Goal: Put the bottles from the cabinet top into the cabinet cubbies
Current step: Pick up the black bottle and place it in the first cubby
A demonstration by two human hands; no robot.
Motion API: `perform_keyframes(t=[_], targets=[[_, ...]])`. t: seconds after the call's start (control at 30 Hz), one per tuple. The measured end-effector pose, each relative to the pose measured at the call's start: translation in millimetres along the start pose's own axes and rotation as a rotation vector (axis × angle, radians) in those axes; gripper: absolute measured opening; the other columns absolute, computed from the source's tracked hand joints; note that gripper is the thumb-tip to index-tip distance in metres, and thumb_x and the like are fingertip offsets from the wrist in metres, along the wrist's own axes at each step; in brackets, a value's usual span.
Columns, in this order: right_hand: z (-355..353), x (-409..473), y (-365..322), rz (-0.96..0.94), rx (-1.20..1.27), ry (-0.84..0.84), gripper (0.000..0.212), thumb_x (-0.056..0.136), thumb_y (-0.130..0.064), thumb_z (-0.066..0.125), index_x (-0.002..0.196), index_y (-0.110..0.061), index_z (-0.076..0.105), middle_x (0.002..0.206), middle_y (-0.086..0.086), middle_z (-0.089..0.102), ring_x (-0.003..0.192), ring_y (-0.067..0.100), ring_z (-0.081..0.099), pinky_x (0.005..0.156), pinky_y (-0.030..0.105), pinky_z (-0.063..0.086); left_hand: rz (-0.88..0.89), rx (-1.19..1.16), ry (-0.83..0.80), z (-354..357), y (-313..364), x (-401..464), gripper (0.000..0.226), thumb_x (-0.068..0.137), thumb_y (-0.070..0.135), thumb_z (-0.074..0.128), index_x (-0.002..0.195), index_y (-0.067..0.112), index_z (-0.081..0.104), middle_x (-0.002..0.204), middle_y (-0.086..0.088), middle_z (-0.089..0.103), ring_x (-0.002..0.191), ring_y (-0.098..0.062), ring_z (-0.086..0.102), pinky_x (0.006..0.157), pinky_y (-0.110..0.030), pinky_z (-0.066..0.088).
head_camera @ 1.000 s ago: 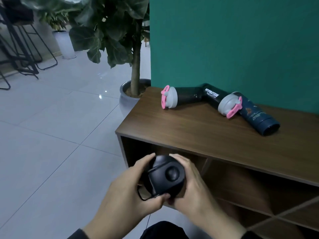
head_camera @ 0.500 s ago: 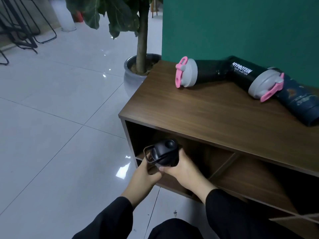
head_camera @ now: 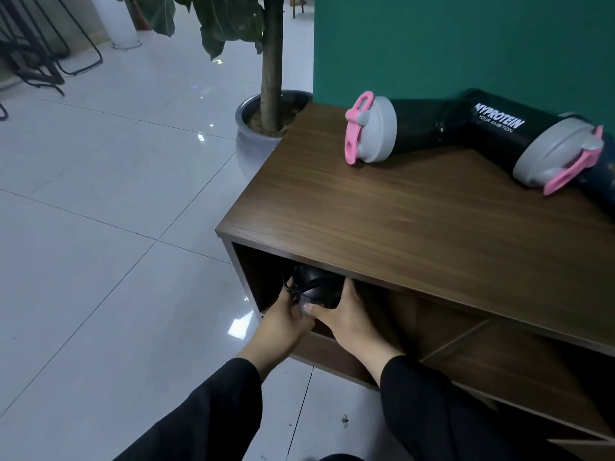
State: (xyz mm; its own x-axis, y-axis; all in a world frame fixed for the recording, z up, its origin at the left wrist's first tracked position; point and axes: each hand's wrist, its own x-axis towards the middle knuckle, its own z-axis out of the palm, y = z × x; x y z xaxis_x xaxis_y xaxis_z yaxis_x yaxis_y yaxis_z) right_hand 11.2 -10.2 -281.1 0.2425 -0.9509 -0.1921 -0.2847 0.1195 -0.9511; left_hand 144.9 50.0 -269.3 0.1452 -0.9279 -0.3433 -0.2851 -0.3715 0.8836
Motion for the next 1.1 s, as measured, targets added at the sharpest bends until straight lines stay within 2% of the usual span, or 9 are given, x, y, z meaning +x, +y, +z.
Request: perform_keyframes(t=[0.2,0.3,0.4,0.5,0.57,0.67,0.83,0.93,1.1], targets=[[-3.0,3.3,4.0,-0.002,-0.100,-0.029,0.077,0.071,-0.025,0.085,0.135,-0.026,0.042,0.140,-0.003,0.056,0.133,0.012,0.049,0.118,0.039,0.035,-0.004,0.045,0.035,5.8,-2.9,3.6,0.077,0.087,0.020,0.059,0.154,0.044,0.030,0.132,0.022,0.068,0.119,0.000,0.064,0.103,-0.033,0.053],[-8.3,-6.7,6.9,0.068,-0.181,-0.057,0.083,0.078,-0.029,0.080,0.148,-0.020,0.035,0.146,-0.008,0.048,0.137,0.010,0.043,0.116,0.030,0.032,-0.054,0.117,0.144,12.7,-4.3,-3.8,0.067,0.091,0.026,0.064,0.152,0.030,0.038,0.128,0.010,0.071,0.103,-0.011,0.070,0.085,-0.031,0.057],[-23.8,-32.3,12.0,0.127,-0.470,-0.095,0.039,0.091,-0.040,0.064,0.125,-0.023,0.058,0.118,-0.002,0.070,0.108,0.015,0.065,0.092,0.032,0.051,-0.055,0.306,0.335,19.7,-3.9,-24.3,0.030,0.093,0.026,0.059,0.122,0.021,0.062,0.100,0.004,0.075,0.081,-0.015,0.063,0.068,-0.027,0.044],[-42.5,-65.1,15.2,-0.021,-0.588,-0.157,0.037,0.093,-0.050,0.050,0.081,-0.015,0.056,0.067,0.011,0.064,0.058,0.019,0.058,0.062,0.045,0.052,0.200,0.400,0.432,26.4,-2.9,-53.6,0.025,0.091,0.039,0.051,0.077,0.021,0.061,0.063,0.010,0.056,0.060,-0.010,0.051,0.057,-0.026,0.037],[-51.4,-85.9,7.6,-0.231,-0.507,-0.141,0.042,0.092,-0.047,0.052,0.072,-0.010,0.047,0.059,0.012,0.052,0.051,0.021,0.046,0.054,0.047,0.044,0.473,0.424,0.503,25.6,6.5,-64.9,0.035,0.093,0.039,0.051,0.064,0.018,0.054,0.056,0.013,0.039,0.053,-0.005,0.037,0.052,-0.022,0.033],[-69.0,-112.9,-40.5,-0.628,-0.446,-0.020,0.045,0.097,-0.030,0.057,0.058,-0.013,0.045,0.053,0.003,0.043,0.048,0.018,0.042,0.046,0.038,0.035,0.815,0.351,0.539,16.3,51.9,-77.4,0.046,0.102,0.037,0.048,0.067,0.012,0.062,0.058,0.007,0.045,0.056,-0.004,0.036,0.054,-0.020,0.033],[-124.2,-112.6,-140.8,-0.919,-0.410,0.213,0.040,0.100,-0.019,0.050,0.065,-0.003,0.060,0.069,0.006,0.060,0.067,0.025,0.059,0.065,0.034,0.045,0.855,0.180,0.587,-3.5,147.9,-74.2,0.029,0.096,0.032,0.056,0.083,0.009,0.069,0.073,0.005,0.059,0.069,-0.011,0.053,0.067,-0.019,0.041],[-160.0,-71.6,-147.7,-0.677,-0.559,0.263,0.022,0.102,-0.017,0.049,0.106,-0.011,0.070,0.109,-0.002,0.068,0.108,0.017,0.063,0.096,0.024,0.044,0.689,0.119,0.502,-7.1,190.9,-50.2,0.025,0.093,0.031,0.066,0.115,0.018,0.067,0.103,0.009,0.065,0.097,-0.008,0.061,0.082,-0.011,0.042],[-184.3,-39.6,-118.4,-0.340,-0.847,0.135,0.045,0.104,-0.033,0.042,0.144,-0.017,0.052,0.155,-0.002,0.047,0.147,0.012,0.037,0.123,0.028,0.018,0.431,0.010,0.414,-0.7,219.0,10.0,0.082,0.081,0.040,0.082,0.149,0.023,0.041,0.143,0.004,0.052,0.125,-0.007,0.049,0.094,-0.019,0.037]])
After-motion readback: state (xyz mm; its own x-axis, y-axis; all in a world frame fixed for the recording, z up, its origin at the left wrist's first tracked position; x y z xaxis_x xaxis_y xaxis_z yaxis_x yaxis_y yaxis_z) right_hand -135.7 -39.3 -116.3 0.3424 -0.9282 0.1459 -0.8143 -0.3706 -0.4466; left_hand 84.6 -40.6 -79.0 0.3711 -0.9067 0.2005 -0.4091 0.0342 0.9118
